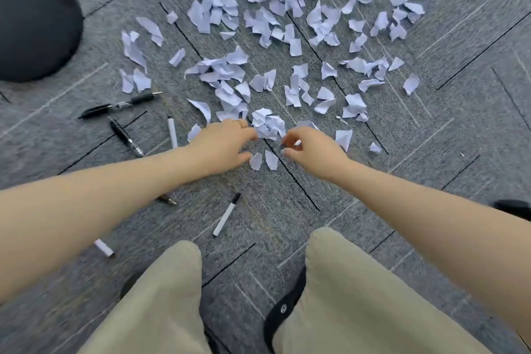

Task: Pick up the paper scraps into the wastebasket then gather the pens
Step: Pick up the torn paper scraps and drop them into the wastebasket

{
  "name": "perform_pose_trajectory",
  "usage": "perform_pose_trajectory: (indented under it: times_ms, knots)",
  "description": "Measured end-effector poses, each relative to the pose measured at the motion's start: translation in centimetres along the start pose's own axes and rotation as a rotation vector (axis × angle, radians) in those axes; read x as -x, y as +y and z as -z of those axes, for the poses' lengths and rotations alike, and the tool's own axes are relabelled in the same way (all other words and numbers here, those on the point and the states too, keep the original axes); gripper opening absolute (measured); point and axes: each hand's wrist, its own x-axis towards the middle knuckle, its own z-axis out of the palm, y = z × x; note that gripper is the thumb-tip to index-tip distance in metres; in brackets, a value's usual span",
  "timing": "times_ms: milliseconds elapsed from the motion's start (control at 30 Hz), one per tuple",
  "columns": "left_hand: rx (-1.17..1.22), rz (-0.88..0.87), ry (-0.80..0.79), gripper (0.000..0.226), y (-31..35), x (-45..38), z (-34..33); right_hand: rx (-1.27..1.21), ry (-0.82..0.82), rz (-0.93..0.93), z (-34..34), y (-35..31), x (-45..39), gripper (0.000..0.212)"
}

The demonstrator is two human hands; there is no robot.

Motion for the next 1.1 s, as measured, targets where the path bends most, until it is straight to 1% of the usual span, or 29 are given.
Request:
perform_pose_trajectory:
  times_ms: [67, 167, 233, 267, 367, 467, 533, 700, 833, 933, 1000, 1100]
  knots:
    - [-0.007, -0.011, 0.005, 0.038, -0.5, -0.8, -1.5, 0.138, 0.029, 0.087, -0.7, 0.0, -1.5, 0.021]
    - [0.018, -0.009, -0.017, 0.042, -0.7, -0.5, -3.9, 0.331, -0.003, 0.229, -0.9, 0.5, -2.2, 0.024]
    - [0.032, -0.010, 0.005, 0.041, -0.8, -0.4, -4.6, 0.391, -0.027, 0.271, -0.6, 1.4, -2.2, 0.025]
    - [0.040, -0.013, 0.025, 0.039, -0.7, -0.5, -4.7, 0.398, -0.012, 0.276, -0.6, 1.6, -2.1, 0.026]
    - [0.006, -0.012, 0.061, 0.031, -0.2, -1.0, -4.3, 0.363, 0.111, 0.268, -1.8, 1.5, -2.2, 0.027]
    - [-0.028, 0.009, 0.082, 0.026, 0.7, -1.3, -4.1, 0.342, 0.229, 0.200, -4.1, 0.8, -1.8, 0.032]
    - [0.007, 0.038, 0.105, 0.024, 1.2, -1.4, -4.5, 0.315, 0.294, 0.178, -5.3, 0.9, -1.5, 0.033]
    - [0.126, 0.066, 0.197, 0.020, 0.5, -1.3, -6.2, 0.317, 0.440, 0.207, -6.6, 1.8, -2.3, 0.028]
    - [0.266, 0.114, 0.237, 0.009, 0.3, -0.2, -6.3, 0.274, 0.436, 0.149, -6.8, 1.6, -1.5, 0.023]
    - [0.440, 0.217, 0.344, 0.008, -0.1, 1.1, -5.3, 0.261, 0.419, 0.109, -6.7, 1.7, -0.8, 0.018]
    - [0.513, 0.265, 0.403, 0.010, -1.2, 1.8, -5.0, 0.237, 0.429, 0.108, -6.6, 1.8, -0.6, 0.016]
    - [0.540, 0.349, 0.386, 0.006, -3.4, 2.5, -5.3, 0.189, 0.418, 0.076, -6.6, 1.9, -0.5, 0.010]
